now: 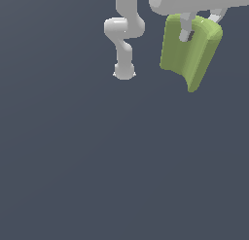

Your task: Pick up the object and move it to a goal position.

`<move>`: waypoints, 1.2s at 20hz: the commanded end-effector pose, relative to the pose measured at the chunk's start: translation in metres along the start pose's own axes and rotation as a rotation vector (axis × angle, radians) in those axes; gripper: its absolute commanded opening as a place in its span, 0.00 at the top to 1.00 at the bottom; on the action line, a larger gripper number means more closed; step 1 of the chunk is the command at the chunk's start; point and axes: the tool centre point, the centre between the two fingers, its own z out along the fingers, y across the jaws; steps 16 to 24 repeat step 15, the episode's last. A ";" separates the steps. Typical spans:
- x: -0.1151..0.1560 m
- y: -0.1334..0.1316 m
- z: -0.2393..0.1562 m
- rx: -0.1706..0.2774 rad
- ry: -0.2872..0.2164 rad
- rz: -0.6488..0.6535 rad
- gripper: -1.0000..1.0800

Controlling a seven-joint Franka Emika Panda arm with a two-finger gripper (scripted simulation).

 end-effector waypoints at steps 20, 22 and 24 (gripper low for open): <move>0.004 -0.001 -0.019 0.000 0.000 0.000 1.00; 0.004 -0.001 -0.019 0.000 0.000 0.000 1.00; 0.004 -0.001 -0.019 0.000 0.000 0.000 1.00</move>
